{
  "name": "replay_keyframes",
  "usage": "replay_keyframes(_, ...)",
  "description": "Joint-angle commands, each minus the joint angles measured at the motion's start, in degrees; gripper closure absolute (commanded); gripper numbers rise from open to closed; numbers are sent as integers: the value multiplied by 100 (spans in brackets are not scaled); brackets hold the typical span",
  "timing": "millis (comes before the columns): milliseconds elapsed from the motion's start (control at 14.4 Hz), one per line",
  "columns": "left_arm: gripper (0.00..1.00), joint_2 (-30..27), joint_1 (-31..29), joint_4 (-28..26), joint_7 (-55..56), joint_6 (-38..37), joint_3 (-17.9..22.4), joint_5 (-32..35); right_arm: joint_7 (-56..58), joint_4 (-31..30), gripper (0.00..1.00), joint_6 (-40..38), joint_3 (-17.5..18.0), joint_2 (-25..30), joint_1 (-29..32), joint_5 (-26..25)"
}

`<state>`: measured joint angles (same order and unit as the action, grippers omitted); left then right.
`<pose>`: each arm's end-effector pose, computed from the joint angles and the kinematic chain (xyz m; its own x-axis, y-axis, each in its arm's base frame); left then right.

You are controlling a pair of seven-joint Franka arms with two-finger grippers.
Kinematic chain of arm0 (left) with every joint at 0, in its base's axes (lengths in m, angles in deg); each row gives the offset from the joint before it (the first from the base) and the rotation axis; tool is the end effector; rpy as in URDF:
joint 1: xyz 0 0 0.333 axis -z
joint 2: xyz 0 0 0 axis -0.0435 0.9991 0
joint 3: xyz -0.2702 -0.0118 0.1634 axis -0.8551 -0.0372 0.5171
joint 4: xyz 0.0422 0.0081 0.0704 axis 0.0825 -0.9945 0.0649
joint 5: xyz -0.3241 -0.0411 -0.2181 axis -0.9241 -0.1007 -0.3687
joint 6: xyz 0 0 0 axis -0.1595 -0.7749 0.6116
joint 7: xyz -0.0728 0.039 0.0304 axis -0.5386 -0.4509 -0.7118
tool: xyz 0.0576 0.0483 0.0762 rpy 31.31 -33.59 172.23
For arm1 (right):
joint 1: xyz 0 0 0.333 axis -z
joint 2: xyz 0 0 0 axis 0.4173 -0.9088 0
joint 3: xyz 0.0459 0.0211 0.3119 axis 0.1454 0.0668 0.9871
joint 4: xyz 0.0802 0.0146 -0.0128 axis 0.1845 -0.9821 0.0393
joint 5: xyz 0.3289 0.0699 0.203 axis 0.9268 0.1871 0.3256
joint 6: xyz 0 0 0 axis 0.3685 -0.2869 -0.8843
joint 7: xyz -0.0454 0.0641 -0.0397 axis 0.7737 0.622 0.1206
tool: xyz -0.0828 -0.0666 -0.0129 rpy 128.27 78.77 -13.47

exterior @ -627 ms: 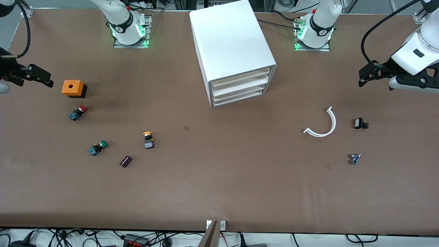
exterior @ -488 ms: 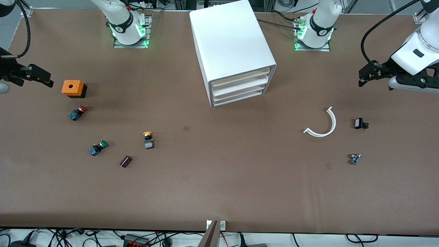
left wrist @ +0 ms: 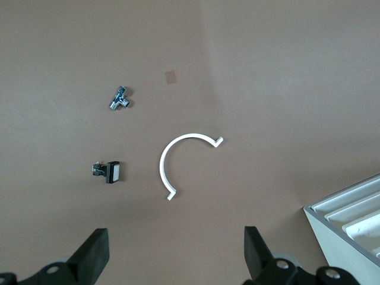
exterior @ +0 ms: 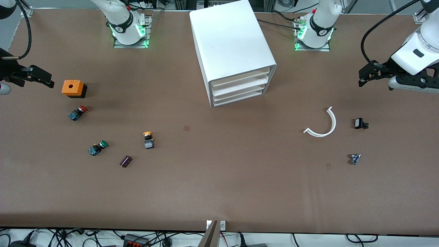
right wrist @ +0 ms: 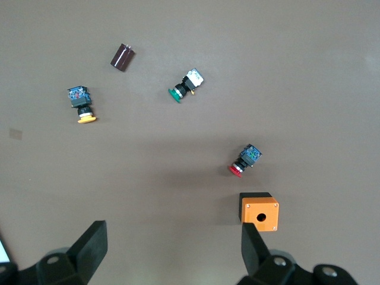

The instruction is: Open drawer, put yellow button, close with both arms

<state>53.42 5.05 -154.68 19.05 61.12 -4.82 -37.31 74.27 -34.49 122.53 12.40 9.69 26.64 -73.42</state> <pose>0.5323 -0.0286 0.5896 0.9935 -0.1126 0.0195 -0.1126 -0.9936 0.0009 0.5517 -0.0396 0.5800 0.9985 -0.0216 -0.0493 -0.0202 -0.9994 0.0286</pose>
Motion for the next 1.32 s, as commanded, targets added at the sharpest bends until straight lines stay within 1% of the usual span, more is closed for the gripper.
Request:
replay_keyframes(0, 0, 62, 52, 177, 91, -244, 21, 34, 11, 4, 0, -14, 58, 13, 48, -15)
replay_keyframes(70, 0, 88, 61, 230, 65, -584, 21, 25, 19, -5, 0, -40, 58, 5, 40, -15)
replay_keyframes(209, 0, 342, 78, 457, 56, -1444, -23, 8, 19, -14, 0, -14, 67, -109, -21, -24)
replay_keyframes(348, 0, 544, 87, 625, 38, -2184, -111, -455, 19, -14, 0, 12, 67, -250, -153, -24)
replay_keyframes(488, 0, 738, 96, 695, -5, -2729, -120, -948, 19, -5, 0, 134, 67, -486, -223, -15)
replay_keyframes(557, 0, 817, 105, 713, -14, -2871, -128, -1177, 19, -5, 0, 275, 67, -644, -268, -15)
replay_keyframes(836, 0, 1457, 87, 758, -637, -2952, -172, -2670, 19, -5, 0, 837, 75, -1391, -610, -7)
replay_keyframes(975, 0, 2028, 87, 731, -1102, -2873, -199, -3591, 11, -5, 0, 1214, 75, -1769, -751, 28)
replay_keyframes(1045, 0, 2265, 78, 679, -1496, -2742, -199, -4066, 11, 12, 0, 1347, 75, -1945, -838, 20)
replay_keyframes(1115, 0, 2424, 78, 678, -1996, -2549, -199, -4401, 11, 56, 0, 1427, 75, -2112, -926, 2)
replay_keyframes(1254, 0, 2793, 61, 617, -2867, -2285, -199, -4947, -33, 337, 0, 1716, 75, -2595, -1129, 11)
